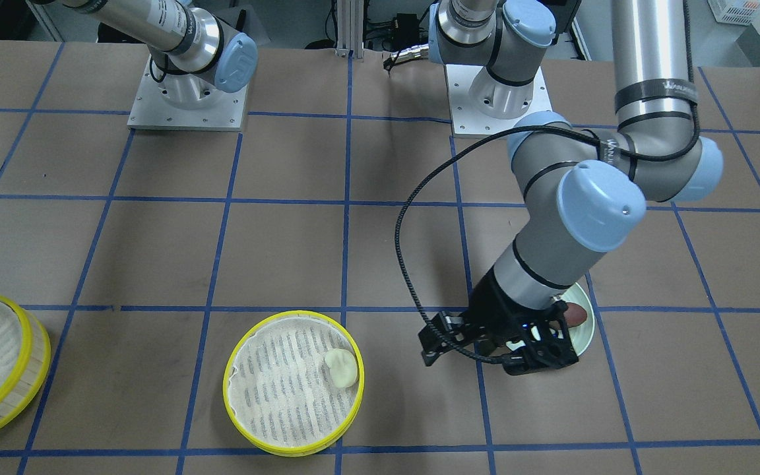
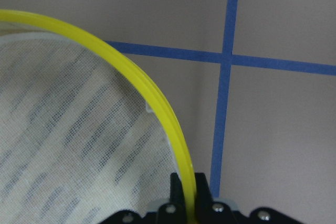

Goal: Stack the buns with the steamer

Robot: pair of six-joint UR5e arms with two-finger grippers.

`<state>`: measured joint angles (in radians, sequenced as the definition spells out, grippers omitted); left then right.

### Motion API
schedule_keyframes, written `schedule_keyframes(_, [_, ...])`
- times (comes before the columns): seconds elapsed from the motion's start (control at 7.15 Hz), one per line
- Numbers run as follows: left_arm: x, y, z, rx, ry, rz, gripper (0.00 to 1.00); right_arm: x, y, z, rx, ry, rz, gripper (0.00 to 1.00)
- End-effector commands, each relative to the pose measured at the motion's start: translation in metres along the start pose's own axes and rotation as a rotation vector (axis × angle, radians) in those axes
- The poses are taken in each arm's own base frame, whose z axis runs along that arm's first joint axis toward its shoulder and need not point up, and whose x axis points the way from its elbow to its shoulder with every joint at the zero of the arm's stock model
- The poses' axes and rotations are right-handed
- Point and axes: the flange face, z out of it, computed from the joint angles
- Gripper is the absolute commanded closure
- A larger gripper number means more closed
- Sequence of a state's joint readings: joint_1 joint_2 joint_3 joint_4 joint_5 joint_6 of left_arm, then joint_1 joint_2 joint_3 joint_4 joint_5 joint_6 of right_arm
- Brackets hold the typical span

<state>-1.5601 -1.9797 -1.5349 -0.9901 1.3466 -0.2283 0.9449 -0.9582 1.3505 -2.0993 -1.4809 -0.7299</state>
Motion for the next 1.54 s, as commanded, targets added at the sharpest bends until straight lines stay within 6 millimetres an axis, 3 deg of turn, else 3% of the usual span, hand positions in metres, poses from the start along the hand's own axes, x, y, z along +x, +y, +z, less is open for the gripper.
schedule_keyframes(0.0, [-0.094,-0.012,-0.013,-0.086,-0.230,0.033,0.00,-0.058,-0.008,-0.047,0.022,-0.007,0.017,1.00])
schedule_keyframes(0.14, [-0.115,-0.014,-0.009,-0.115,-0.239,0.049,0.00,-0.107,-0.012,-0.067,0.034,-0.010,0.035,1.00])
schedule_keyframes(0.28, [-0.130,0.000,0.023,-0.201,-0.250,0.096,0.00,-0.161,-0.021,-0.074,0.034,-0.016,0.061,1.00])
schedule_keyframes(0.42, [-0.157,0.010,0.040,-0.247,-0.269,0.106,0.00,-0.213,-0.031,-0.098,0.058,-0.011,0.081,1.00])
schedule_keyframes(0.56, [-0.185,0.011,0.045,-0.279,-0.257,0.153,0.00,-0.269,-0.035,-0.101,0.045,-0.034,0.135,1.00])
schedule_keyframes(0.7, [-0.193,0.011,0.055,-0.300,-0.251,0.159,0.00,-0.323,-0.035,-0.085,0.018,-0.058,0.202,1.00])
schedule_keyframes(0.84, [-0.196,0.011,0.065,-0.315,-0.246,0.157,0.01,-0.395,-0.033,-0.083,0.018,-0.047,0.227,1.00])
schedule_keyframes(0.98, [-0.197,0.012,0.070,-0.325,-0.246,0.162,0.02,-0.454,-0.034,-0.079,0.052,-0.002,0.266,1.00])
schedule_keyframes(1.12, [-0.199,0.012,0.077,-0.336,-0.246,0.162,0.03,-0.474,-0.034,-0.062,0.034,-0.006,0.312,1.00])
schedule_keyframes(1.4, [-0.202,0.012,0.087,-0.344,-0.246,0.166,0.10,-0.476,-0.039,-0.016,-0.008,0.009,0.370,1.00])
